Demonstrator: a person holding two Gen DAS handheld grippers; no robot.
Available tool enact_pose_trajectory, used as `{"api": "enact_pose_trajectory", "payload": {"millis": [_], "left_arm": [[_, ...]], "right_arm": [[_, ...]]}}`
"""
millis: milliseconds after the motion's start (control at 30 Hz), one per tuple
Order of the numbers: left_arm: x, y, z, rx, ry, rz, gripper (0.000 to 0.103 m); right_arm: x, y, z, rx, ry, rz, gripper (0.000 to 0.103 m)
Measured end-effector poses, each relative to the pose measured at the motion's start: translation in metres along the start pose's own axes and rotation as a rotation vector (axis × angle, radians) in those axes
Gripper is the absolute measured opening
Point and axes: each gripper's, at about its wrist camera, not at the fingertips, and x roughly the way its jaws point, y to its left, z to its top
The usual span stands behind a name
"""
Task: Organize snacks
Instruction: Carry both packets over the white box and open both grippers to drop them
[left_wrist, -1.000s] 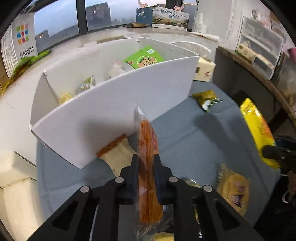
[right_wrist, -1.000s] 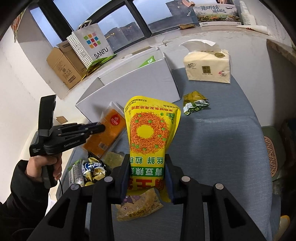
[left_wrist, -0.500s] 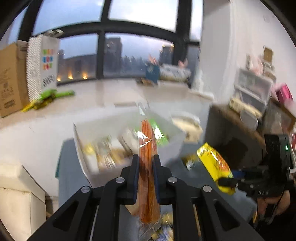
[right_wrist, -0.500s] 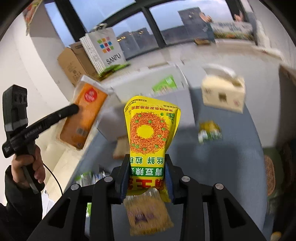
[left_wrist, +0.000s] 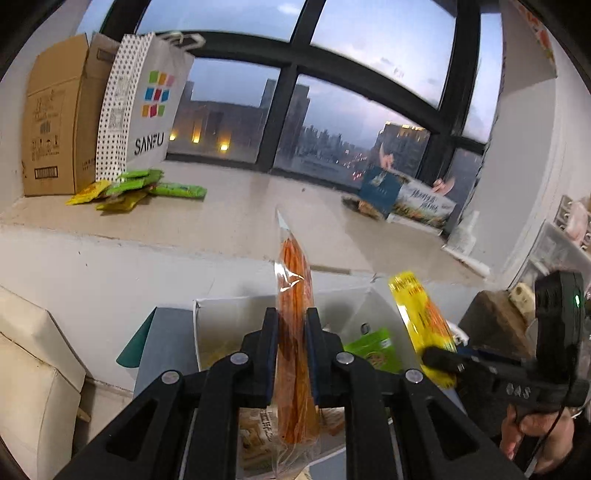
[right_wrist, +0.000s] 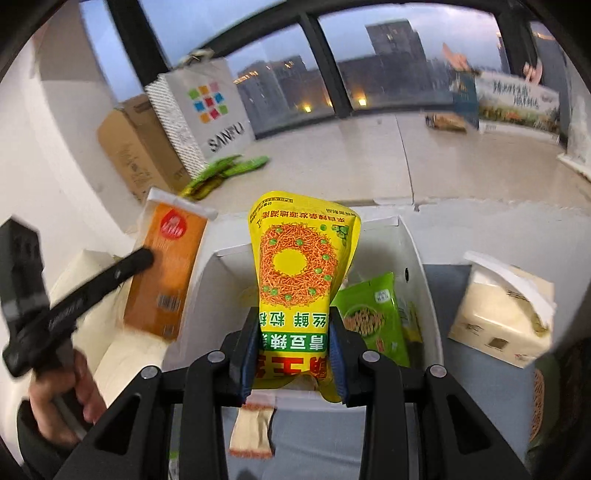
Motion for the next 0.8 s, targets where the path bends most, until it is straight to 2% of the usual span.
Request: {"api": "enact_pose_trajectory", "payload": {"millis": [67,100,133,167,200,367,567,733,800], "left_arm": [[0.010,0.004,-0.001,-0.013,0.021,0.026,0.024],[0.014,0.007,-0.002,-0.021,0.035,0.036,0.049],[0.019,0.008,-0.003,-0.023,0.056,0.056,0.066],[0.020,0.008,-0.007,-0.018,0.059,0.067,0.101],[0.019,0.008,-0.009,-0.003,0.053,0.074,0.103],[0.018,0.008,-0.015,0.023,0.072,0.068,0.103],[0.001,-0.002,-0.021,0.039,0.080,0.036,0.103],[-0.021,-0.013,-0.035,0.077,0.104,-0.025,0.103],[-0.030,-0.020,-0.043,0.097,0.109,-0.029,0.103]], "right_arm": [[0.015,0.000,0.005,-0.012,0.017,-0.019,0.039],[0.021,-0.001,0.008,-0.014,0.018,-0.020,0.049],[0.026,-0.003,0.009,-0.006,0.024,-0.019,0.062],[0.030,-0.006,0.010,0.011,0.033,-0.014,0.093],[0.031,-0.010,0.011,0.034,0.029,-0.012,0.103],[0.020,-0.010,0.006,0.027,-0.020,-0.042,0.103],[-0.002,-0.003,0.002,0.004,-0.052,-0.020,0.103],[-0.037,0.007,-0.023,-0.046,-0.086,0.019,0.103],[-0.049,0.011,-0.036,-0.058,-0.091,0.034,0.103]]}}
